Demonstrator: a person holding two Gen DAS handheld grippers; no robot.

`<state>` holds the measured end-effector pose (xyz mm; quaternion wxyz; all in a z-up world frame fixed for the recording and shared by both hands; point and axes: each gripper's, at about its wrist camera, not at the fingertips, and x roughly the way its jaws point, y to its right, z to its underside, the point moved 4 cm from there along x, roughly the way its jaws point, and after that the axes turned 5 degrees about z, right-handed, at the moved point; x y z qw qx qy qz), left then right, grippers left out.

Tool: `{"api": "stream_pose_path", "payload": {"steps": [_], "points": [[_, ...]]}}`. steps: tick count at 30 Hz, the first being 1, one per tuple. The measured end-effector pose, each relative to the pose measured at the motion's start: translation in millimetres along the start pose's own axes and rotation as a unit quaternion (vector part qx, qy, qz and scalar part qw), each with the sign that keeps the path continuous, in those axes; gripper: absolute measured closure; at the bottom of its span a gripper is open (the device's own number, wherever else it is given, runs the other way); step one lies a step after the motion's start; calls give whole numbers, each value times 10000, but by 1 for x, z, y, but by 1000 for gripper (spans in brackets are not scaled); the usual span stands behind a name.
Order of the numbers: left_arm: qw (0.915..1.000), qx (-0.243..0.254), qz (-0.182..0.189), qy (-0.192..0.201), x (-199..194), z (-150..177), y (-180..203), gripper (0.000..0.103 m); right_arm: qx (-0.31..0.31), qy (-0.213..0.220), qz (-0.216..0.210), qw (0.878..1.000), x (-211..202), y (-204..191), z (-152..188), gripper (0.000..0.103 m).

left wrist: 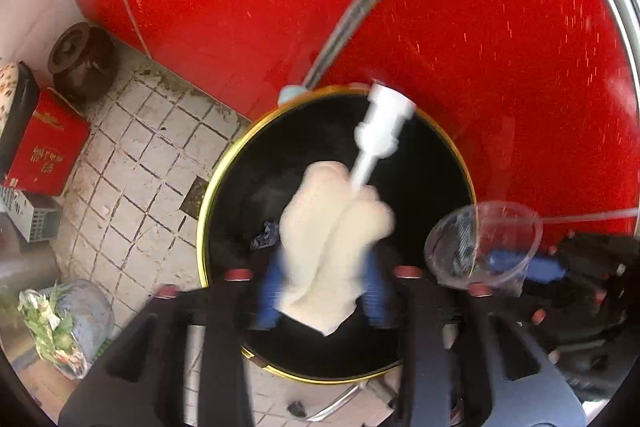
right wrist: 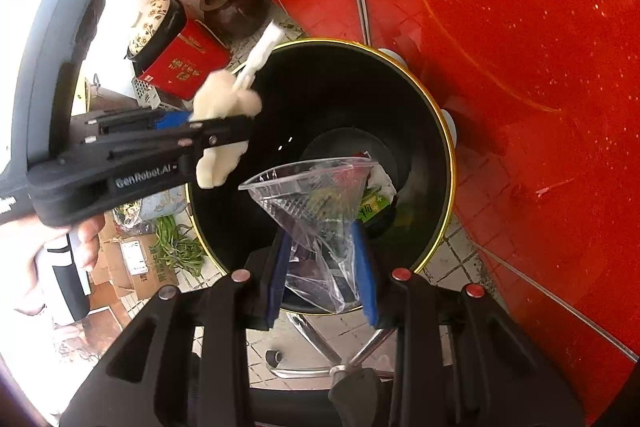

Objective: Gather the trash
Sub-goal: 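Open both grippers to drop the foam block and cup into the bin, then return both open grippers to the countertop trash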

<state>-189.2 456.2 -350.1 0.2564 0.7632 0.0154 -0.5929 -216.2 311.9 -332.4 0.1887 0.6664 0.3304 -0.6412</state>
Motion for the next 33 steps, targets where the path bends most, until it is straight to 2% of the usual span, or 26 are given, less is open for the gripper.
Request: {"api": "stream_pose_path", "payload": {"steps": [1, 2, 4, 8, 12, 14, 17, 21, 25, 28, 31, 33], "points": [[10000, -51, -12, 28, -2, -3, -1, 16, -21, 4, 28, 10000, -1, -1, 0, 66], [9999, -97, -47, 88, -8, -6, 0, 10, -64, 9, 45, 10000, -1, -2, 1, 42], [9994, -157, -273, 140, -21, -12, -1, 7, -83, 166, 95, 9998, -7, -2, -1, 7], [9980, -198, -511, 305, -57, -19, -1, 7, -140, 496, -13, 9987, -22, -2, 1, 7], [9926, 136, -789, 917, -125, -25, 18, 7, -248, 750, -309, 9964, -44, -9, 9, 7], [9900, 338, -733, 1157, -155, -27, 36, 7, -467, 1012, -353, 9931, -65, -18, 13, 7], [9879, 672, -442, 1324, -190, -35, 72, 7, -873, 1542, -260, 9838, -110, -32, 19, 7], [9804, 1229, -298, 1510, -226, -54, 129, 7, -974, 2165, -76, 9714, -168, -24, 26, 7], [9718, 1568, -291, 1739, -249, -75, 186, 7, -882, 2799, 416, 9551, -229, 18, 37, 7], [9665, 1898, -52, 1725, -251, -90, 238, 7, -442, 3188, 599, 9449, -274, 70, 53, 7], [9635, 2159, 56, 1580, -242, -108, 285, 7, -31, 3366, 763, 9386, -305, 123, 74, 7], [9598, 2430, 47, 1402, -228, -122, 328, 7, 248, 3335, 1016, 9369, -322, 170, 96, 7]]}}
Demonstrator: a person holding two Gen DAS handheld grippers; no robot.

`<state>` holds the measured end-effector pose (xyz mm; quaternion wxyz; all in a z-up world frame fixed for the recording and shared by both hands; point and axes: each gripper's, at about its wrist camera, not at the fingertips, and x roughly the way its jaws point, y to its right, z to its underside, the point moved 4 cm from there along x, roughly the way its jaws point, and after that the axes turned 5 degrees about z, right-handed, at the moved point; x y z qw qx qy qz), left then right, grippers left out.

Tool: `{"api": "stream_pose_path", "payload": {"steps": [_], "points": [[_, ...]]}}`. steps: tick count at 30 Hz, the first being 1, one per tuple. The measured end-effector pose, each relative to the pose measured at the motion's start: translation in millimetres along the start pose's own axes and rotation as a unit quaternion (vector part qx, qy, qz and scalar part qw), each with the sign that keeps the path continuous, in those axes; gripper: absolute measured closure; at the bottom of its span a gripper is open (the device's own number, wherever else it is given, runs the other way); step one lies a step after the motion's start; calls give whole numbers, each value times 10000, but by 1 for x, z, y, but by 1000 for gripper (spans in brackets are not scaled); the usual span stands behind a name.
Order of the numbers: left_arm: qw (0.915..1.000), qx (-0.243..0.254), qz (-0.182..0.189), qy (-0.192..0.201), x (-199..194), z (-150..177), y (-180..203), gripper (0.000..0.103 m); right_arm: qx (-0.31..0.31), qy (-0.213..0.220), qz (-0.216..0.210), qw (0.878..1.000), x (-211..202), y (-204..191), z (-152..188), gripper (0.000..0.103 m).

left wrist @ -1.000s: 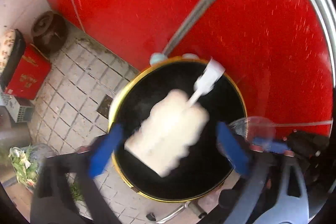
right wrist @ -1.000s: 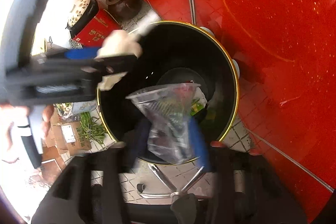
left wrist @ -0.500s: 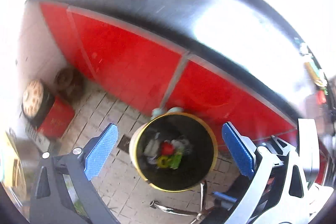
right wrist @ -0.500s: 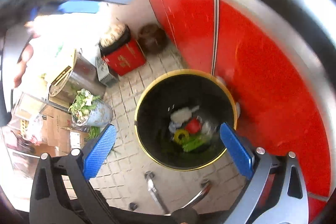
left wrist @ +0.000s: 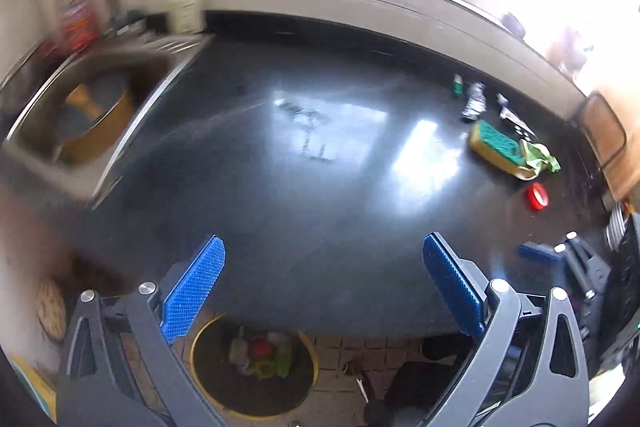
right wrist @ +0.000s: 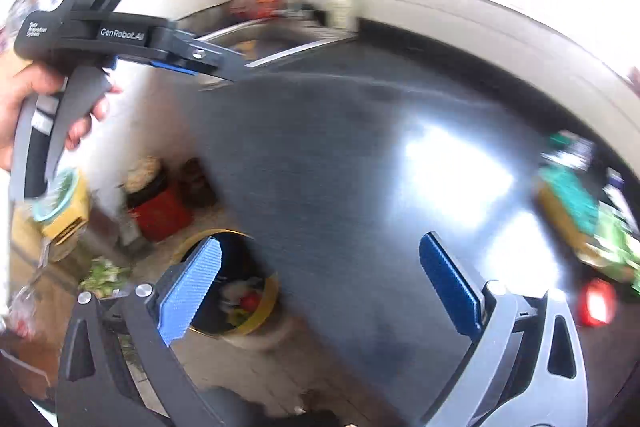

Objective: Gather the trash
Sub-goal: 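Return both open grippers to the countertop trash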

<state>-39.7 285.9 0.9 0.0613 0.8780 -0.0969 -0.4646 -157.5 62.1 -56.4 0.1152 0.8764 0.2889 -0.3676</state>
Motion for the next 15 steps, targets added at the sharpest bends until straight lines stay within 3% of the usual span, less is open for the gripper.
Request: {"api": "stream_pose_path", "payload": {"steps": [3, 7, 13, 15], "points": [[9978, 395, 320, -430, 44, -37, 49, 7, 191, -349, 610, 9973, -19, 88, 27, 7], [9906, 634, 717, -978, 101, -68, 109, 7, 731, -930, 1247, 9851, -41, 207, 71, 7], [9864, 903, 368, -1324, 181, -114, 175, 7, 1500, -1557, 1507, 9647, -56, 325, 135, 7], [9821, 1063, 328, -1520, 204, -120, 198, 7, 1611, -1714, 1557, 9594, -55, 341, 147, 7]]}}
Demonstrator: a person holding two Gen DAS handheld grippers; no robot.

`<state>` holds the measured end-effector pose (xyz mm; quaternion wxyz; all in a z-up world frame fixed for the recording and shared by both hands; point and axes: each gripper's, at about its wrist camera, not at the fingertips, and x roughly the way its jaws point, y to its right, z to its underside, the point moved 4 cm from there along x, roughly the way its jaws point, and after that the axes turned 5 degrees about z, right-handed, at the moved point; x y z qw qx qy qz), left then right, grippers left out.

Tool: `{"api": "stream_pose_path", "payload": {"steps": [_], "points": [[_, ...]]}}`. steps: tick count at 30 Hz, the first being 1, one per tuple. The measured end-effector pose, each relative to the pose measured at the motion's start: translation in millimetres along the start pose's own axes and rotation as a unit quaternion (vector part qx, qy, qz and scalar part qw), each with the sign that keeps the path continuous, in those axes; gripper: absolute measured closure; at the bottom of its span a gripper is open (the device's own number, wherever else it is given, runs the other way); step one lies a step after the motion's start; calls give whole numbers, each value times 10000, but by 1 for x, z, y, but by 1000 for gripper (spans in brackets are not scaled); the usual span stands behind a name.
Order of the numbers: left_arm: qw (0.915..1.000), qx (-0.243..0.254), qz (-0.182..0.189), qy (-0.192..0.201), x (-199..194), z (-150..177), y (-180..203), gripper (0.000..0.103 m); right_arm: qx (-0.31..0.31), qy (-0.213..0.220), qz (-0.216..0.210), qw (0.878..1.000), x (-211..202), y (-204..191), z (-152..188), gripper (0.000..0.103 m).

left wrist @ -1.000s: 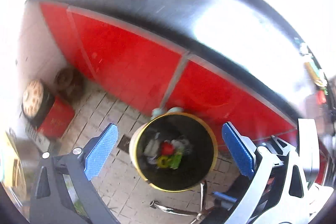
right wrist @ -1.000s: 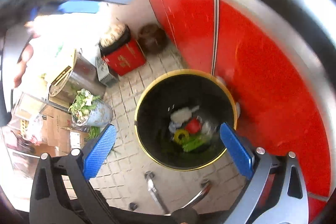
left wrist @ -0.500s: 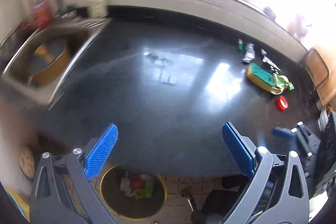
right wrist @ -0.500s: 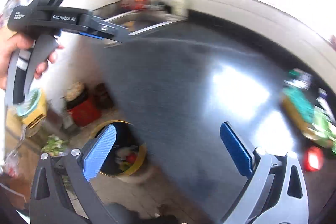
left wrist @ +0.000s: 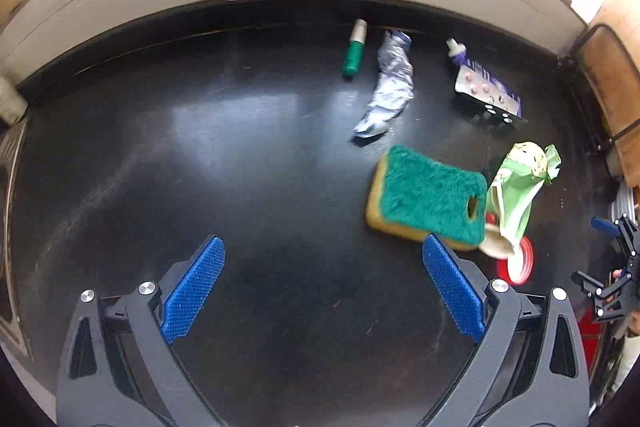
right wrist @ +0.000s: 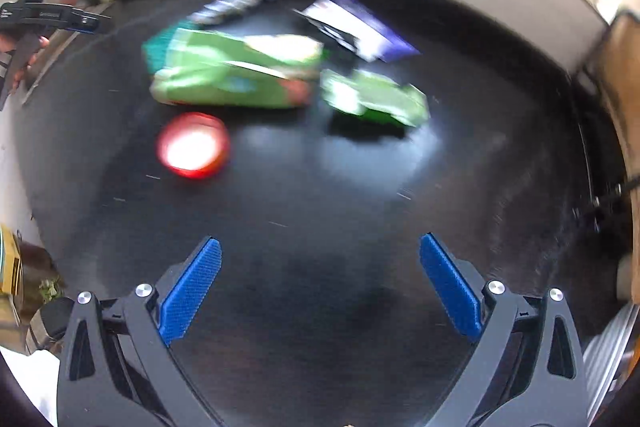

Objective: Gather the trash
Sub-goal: 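Return both open grippers to the countertop trash, then grasp the green sponge with the left gripper while the right grasps the pale green tray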

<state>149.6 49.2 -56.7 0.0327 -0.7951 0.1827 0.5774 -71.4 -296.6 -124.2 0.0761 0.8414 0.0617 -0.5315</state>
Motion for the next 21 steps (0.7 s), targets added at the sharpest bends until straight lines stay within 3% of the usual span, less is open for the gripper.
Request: {"api": "stream_pose_path", "payload": {"steps": [4, 7, 14, 17, 21], "points": [[9981, 460, -323, -240, 29, -19, 31, 7, 59, -89, 105, 9999, 10, 25, 7, 7], [9977, 467, -299, -378, 45, -30, 39, 7, 54, -112, -68, 9999, 17, 31, 9, 7], [9946, 803, -422, -495, 69, -44, 58, 7, -468, -61, -112, 9988, 13, 12, -13, 7], [9961, 605, -193, -606, 78, -48, 54, 7, -632, -204, -178, 9976, 17, 14, -28, 7], [9957, 180, 437, -798, 86, -46, 48, 7, -1015, -167, -308, 9942, 20, 17, -53, 7]]}}
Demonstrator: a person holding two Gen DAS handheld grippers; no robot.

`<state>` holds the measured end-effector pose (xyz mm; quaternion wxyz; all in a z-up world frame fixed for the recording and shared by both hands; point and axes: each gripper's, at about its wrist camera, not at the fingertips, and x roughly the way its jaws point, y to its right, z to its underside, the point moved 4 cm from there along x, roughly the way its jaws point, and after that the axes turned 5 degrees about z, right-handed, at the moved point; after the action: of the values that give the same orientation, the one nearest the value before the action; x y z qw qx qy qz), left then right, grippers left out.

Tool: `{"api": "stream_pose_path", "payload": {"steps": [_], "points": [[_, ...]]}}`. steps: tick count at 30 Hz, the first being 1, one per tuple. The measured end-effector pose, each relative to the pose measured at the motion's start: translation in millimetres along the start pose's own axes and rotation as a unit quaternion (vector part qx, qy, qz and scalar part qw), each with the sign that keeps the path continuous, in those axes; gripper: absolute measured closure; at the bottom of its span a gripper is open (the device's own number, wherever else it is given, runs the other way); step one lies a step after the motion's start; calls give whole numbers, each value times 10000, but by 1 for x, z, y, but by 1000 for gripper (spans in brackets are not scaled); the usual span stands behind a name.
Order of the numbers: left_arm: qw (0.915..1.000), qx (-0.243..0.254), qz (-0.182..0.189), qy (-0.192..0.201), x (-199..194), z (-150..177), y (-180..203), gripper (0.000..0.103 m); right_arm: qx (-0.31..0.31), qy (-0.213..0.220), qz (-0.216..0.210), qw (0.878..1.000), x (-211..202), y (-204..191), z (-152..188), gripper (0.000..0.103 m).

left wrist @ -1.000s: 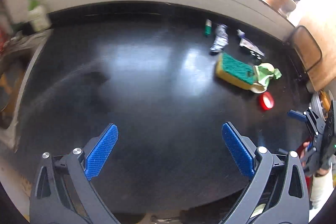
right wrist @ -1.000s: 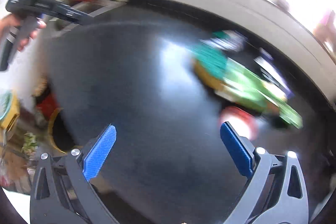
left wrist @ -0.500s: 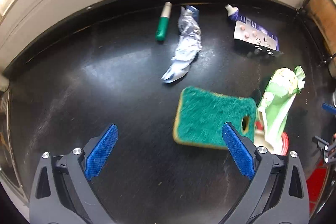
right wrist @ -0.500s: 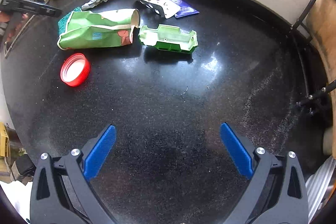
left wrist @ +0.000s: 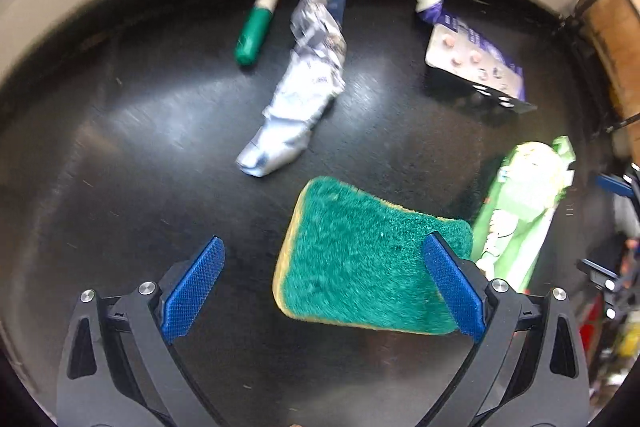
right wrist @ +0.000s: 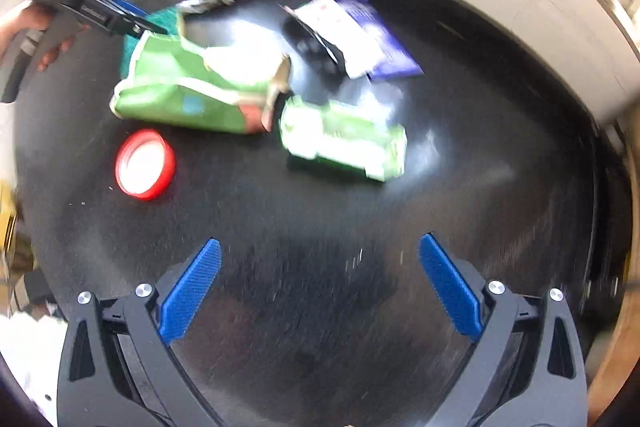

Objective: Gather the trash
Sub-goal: 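Grasp the green sponge with the left gripper while the right grasps the pale green tray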

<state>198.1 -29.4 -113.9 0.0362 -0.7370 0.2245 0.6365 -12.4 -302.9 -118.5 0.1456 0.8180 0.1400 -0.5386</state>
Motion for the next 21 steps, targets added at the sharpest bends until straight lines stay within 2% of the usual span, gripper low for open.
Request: {"api": "stream_pose_path", "payload": {"steps": [1, 4, 6, 10, 13, 15, 21], "points": [[9999, -57, 158, -11, 0, 2, 0, 7, -181, -5, -22, 9998, 1, 0, -5, 7], [9996, 12, 289, 19, -7, 6, 3, 7, -609, -173, -124, 9979, 5, 1, -21, 7], [9996, 144, 232, -9, -10, 9, 9, 7, -900, -217, -204, 9955, 7, -1, -31, 7], [9987, 432, 99, -242, -2, 11, 20, 7, -1447, -138, 22, 9894, 16, 1, -51, 7], [9975, 604, -165, -334, 8, 10, 22, 7, -1627, -126, -184, 9864, 22, 5, -59, 7], [9966, 634, -211, -479, 20, 10, 22, 7, -1801, -179, -228, 9832, 27, 6, -63, 7], [9968, 687, -260, -319, 21, 6, 17, 6, -2044, -202, -521, 9773, 36, 3, -74, 7]]}}
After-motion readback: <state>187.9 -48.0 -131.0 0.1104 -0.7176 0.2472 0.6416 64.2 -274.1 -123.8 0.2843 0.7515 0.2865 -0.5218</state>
